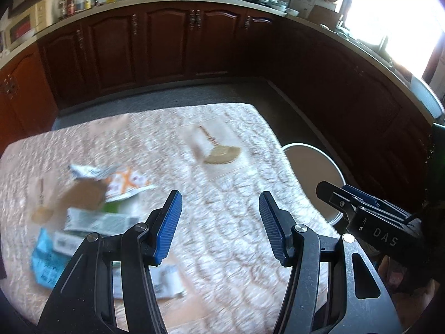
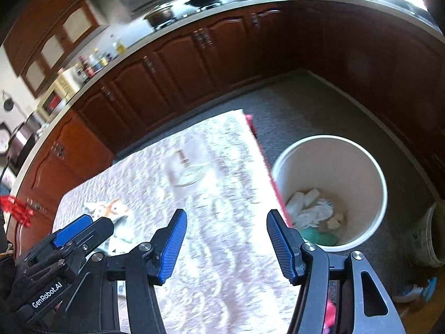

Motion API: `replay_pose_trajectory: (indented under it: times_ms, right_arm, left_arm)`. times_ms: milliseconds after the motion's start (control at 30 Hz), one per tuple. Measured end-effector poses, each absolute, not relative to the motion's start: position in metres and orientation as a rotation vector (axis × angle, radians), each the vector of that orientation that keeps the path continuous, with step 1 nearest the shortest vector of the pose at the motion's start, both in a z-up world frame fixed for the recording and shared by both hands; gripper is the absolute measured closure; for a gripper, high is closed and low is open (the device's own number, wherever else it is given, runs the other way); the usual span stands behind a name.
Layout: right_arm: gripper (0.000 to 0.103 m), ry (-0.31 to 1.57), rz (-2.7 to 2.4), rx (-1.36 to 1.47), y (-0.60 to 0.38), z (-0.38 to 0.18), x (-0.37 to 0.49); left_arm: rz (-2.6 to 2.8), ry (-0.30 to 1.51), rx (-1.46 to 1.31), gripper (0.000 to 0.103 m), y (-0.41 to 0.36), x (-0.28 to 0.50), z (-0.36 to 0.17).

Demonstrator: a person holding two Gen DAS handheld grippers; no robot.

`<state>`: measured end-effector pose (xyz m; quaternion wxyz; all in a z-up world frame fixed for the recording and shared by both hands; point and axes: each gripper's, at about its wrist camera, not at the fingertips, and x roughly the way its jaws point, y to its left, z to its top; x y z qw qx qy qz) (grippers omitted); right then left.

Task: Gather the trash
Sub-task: 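Return both open tools over the table toward the snack bags, then grasp the blue snack bag with the left tool while the right tool grasps the orange-white snack bag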

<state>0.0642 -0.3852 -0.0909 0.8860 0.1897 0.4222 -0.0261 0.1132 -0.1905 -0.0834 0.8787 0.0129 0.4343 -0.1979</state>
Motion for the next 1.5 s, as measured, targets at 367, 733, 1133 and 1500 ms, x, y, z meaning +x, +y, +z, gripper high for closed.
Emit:
replay_pose_trajectory:
  times_ms: [367,733,1133,1500]
  right_arm:
    - [0.045,0.933,0.077,0.309,-0.325,-0.099,0.075]
    - [0.041,0.967,0.133,0.282,-0.299,-0.108,0.084]
    - [0.041,1.008,0.163,0.251,-0.274,-0.118,0.104]
    - [0.032,1.014,0.338,0.150,-0.221,-0.108,0.150]
  left_arm:
    - [-0.297,0.926,-0.020,0.045,-0.097,0.102,-0.093]
    - [-0.086,1.100,0.048,0.045,0.014,0.080,-0.146]
    - [0.145,1.178,0.082,0.045,0.066,0.129,-0.193]
    - [-0.019,1.102,-0.224,0.045,0.098,0.160,-0.152]
